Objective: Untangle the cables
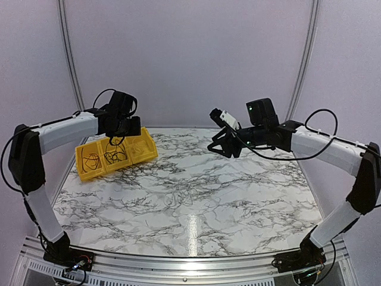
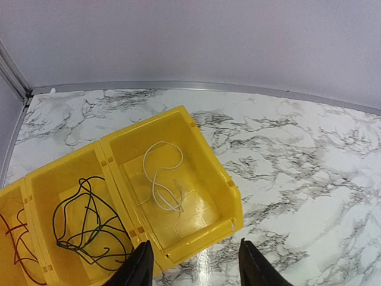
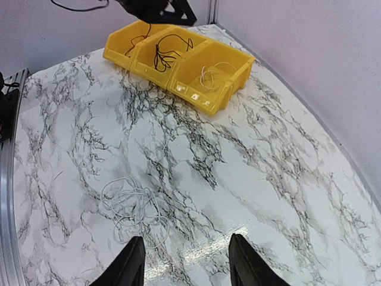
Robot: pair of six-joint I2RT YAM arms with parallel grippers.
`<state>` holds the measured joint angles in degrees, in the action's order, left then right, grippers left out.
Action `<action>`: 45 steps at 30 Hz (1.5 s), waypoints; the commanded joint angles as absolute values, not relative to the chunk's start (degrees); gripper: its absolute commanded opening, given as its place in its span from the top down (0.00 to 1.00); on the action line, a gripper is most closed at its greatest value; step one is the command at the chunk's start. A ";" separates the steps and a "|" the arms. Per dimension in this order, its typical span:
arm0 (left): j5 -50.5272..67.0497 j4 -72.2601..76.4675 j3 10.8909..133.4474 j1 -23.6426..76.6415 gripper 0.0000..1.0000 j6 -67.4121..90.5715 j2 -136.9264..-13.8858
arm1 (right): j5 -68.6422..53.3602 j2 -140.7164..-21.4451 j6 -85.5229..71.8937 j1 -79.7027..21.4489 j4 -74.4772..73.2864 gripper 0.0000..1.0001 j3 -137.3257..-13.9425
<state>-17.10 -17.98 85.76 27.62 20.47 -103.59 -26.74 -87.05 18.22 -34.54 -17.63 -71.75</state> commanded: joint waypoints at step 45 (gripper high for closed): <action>2.04 12.45 54.83 45.15 0.47 23.87 -89.99 | -31.06 -115.14 18.46 -41.26 -8.70 0.98 -78.89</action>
<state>-0.25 10.11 53.04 44.14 24.25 -87.35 -30.81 -114.32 18.68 -40.73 -9.87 -75.53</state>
